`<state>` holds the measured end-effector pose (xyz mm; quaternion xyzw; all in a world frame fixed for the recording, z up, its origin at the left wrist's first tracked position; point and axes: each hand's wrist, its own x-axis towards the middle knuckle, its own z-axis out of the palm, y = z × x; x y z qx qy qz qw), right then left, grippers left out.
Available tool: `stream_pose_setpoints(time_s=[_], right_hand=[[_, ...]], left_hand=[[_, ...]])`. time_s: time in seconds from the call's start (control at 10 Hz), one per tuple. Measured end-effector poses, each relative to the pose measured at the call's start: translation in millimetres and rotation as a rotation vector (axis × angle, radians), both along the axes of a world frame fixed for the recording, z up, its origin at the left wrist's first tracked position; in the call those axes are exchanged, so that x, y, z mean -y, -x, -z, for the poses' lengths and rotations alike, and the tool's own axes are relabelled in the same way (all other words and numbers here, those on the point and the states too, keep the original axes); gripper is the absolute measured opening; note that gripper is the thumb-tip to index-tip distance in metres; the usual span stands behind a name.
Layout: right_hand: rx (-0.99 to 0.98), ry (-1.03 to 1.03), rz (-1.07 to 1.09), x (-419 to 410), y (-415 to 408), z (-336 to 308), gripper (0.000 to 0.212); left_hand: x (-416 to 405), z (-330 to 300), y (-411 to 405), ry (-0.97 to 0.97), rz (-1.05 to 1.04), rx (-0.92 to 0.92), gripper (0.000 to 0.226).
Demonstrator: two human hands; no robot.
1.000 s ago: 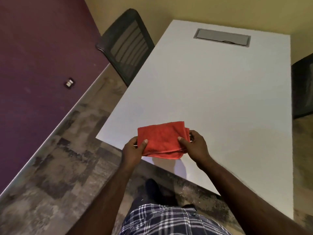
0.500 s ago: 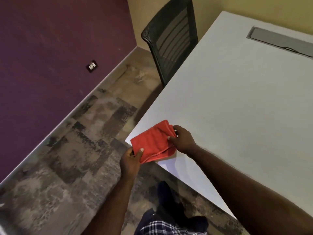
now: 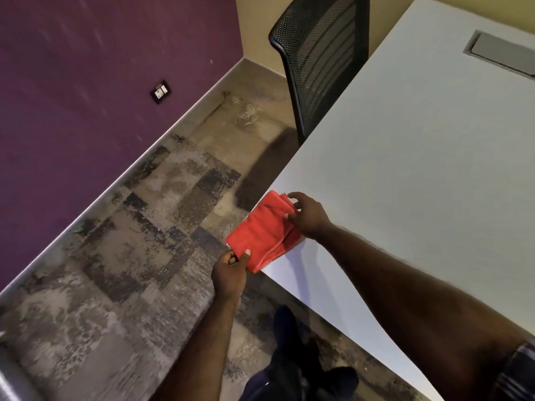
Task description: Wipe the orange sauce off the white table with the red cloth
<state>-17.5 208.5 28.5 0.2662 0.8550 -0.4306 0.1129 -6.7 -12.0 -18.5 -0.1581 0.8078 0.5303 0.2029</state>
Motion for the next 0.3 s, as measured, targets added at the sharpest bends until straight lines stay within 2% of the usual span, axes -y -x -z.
stream_pose_setpoints(time_s=[0.1, 0.2, 0.3], right_hand=[[0.043, 0.024, 0.025, -0.4, -4.9, -3.9, 0.058], [0.005, -0.034, 0.024, -5.5, -26.9, -12.5, 0.058], [-0.035, -0.116, 0.015, -9.3, -48.5, -23.2, 0.057]], left_hand=[[2.5, -4.7, -8.2, 0.002, 0.006, 0.077, 0.023], [4.7, -12.6, -20.3, 0.014, -0.031, 0.059, 0.025], [3.7, -23.4, -31.3, 0.122, -0.050, -0.030, 0.034]])
